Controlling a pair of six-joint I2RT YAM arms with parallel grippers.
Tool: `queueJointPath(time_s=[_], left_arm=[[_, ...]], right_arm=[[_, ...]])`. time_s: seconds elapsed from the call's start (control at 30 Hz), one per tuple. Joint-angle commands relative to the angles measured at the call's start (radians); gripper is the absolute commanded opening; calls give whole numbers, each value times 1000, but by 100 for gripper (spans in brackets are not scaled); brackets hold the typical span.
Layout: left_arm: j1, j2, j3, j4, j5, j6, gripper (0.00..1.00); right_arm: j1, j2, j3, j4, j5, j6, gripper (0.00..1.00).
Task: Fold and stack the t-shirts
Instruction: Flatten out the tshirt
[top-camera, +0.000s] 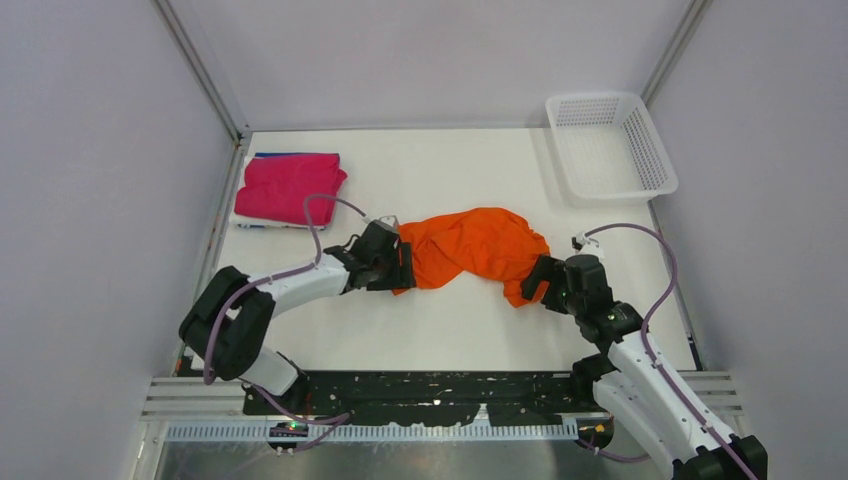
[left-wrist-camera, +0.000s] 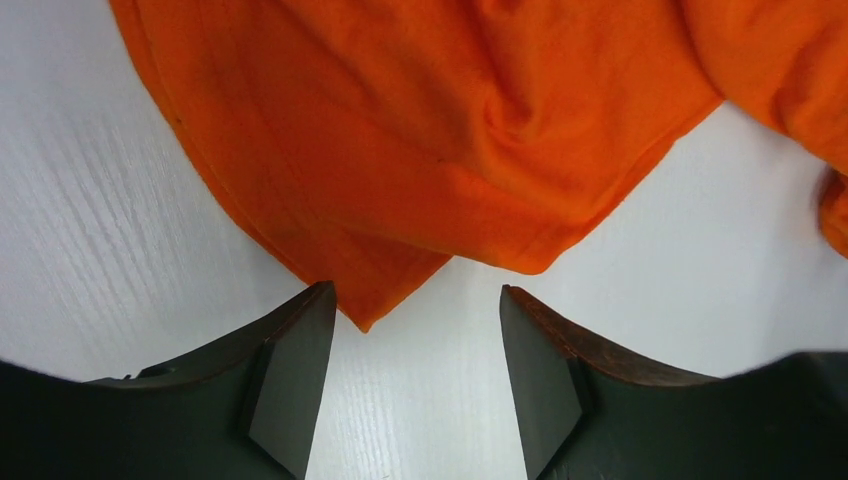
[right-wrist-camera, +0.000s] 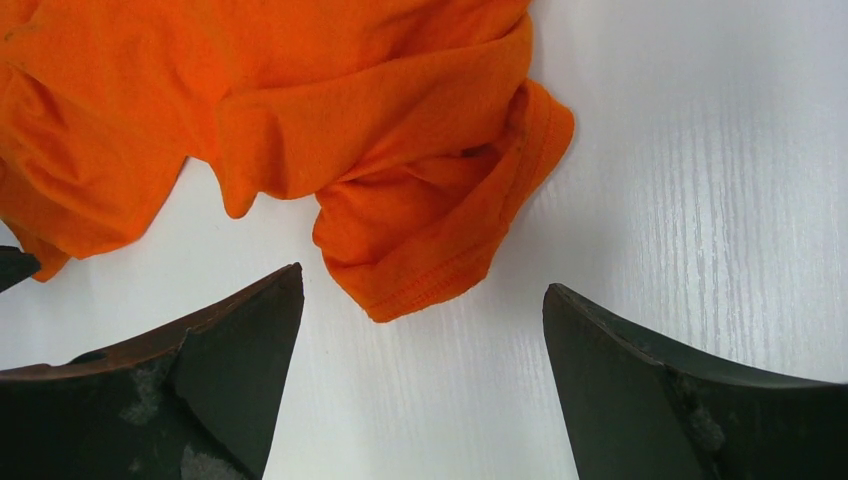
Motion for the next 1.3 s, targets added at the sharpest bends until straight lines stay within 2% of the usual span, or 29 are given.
queueJointPath(time_s=[0.0,0.17,0.27,0.33,0.37,0.43,0.57,0.67,0.9,0.97,1.0,1.03,1.07,1.13,1.27], left_arm=[[-33,63,65,-86,-79,7,63],[-67,145,105,-133,-101,-9,61],[-75,192,113,-114,-83,-12,52],[-75,216,129,-100,-76,-10,43],[-75,227,138,-94,-75,-7,33],[-75,238,148,-82,-81,4,1],[-76,186,122,-49,-113,18,0],[-79,75,38,37,-120,23,0],[-88,-177,-152,167,-128,24,0],[-88,-217,-185,196,-131,25,0],[-88,-233,-194,205,-132,26,0],[-88,-248,-199,207,-128,33,0],[-88,-263,-200,207,-120,44,0],[-88,-308,-200,206,-120,58,0],[-88,-459,-187,208,-158,99,0]], right_arm=[[-2,-9,0,76,-11,8,97],[-2,-5,-12,100,-15,5,97],[-2,-3,-20,111,-22,-1,97],[-1,1,-23,115,-33,-5,98],[-1,4,-23,116,-38,-8,99],[-1,11,-29,120,-55,-9,100],[-1,37,-52,148,-60,-5,93],[-2,80,-68,227,-63,0,90],[-1,224,-99,381,-22,48,77],[-1,255,-96,412,-21,58,67],[-1,261,-93,421,-20,58,51],[-1,262,-86,422,-15,57,43],[-1,257,-82,421,-13,50,26],[-1,221,-62,394,5,25,13],[-1,97,23,279,73,-21,6]])
